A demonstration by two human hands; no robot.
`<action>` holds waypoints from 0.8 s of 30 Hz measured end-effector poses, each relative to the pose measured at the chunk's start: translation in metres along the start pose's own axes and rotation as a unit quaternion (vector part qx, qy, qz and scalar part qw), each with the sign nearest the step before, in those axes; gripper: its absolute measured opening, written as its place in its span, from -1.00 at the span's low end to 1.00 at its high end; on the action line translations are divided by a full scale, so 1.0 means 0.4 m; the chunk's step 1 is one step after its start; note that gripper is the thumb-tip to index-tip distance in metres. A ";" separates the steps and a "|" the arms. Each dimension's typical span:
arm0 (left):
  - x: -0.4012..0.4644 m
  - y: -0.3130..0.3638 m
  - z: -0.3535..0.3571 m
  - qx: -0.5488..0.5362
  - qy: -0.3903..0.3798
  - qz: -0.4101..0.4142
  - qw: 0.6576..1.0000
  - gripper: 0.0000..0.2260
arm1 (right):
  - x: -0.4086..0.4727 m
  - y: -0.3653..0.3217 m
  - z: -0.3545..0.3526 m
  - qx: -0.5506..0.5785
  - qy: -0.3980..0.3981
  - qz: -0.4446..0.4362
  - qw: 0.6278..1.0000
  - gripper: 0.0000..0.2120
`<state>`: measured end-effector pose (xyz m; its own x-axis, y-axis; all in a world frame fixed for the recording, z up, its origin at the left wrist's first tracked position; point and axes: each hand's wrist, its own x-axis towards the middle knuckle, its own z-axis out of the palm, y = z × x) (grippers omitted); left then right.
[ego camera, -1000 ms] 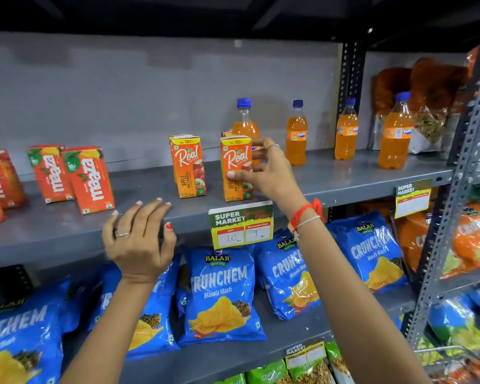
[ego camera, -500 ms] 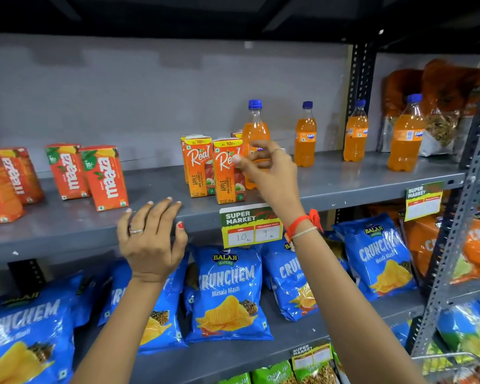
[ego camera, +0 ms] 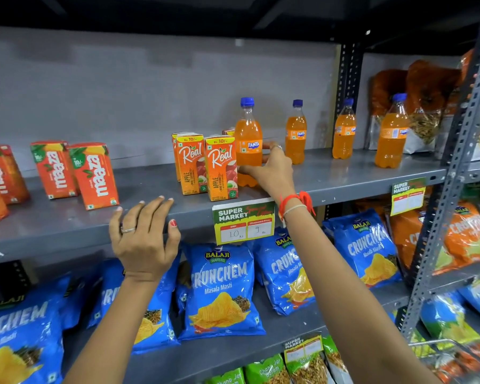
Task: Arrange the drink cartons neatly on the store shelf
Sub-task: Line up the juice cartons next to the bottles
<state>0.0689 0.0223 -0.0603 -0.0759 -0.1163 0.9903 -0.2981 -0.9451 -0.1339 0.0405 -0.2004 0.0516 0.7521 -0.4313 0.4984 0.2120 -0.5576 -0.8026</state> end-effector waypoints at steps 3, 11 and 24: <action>0.000 0.001 -0.002 -0.001 -0.007 -0.002 1.000 -0.66 | -0.004 0.005 -0.025 -0.002 0.020 -0.003 1.000 -0.45; -0.001 0.002 -0.003 -0.005 -0.017 -0.004 1.000 -0.67 | 0.043 0.076 -0.153 -0.036 0.092 0.048 0.994 -0.33; 0.007 0.012 -0.010 0.005 -0.040 -0.015 0.999 -0.64 | 0.102 0.137 -0.247 -0.043 0.124 0.079 0.988 -0.47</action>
<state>0.0633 0.0188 -0.0584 0.0094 -0.1105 0.9938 -0.2890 -0.9518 -0.1031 0.0212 -0.3185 0.0603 0.5938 -0.6718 0.4427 0.0428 -0.5231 -0.8512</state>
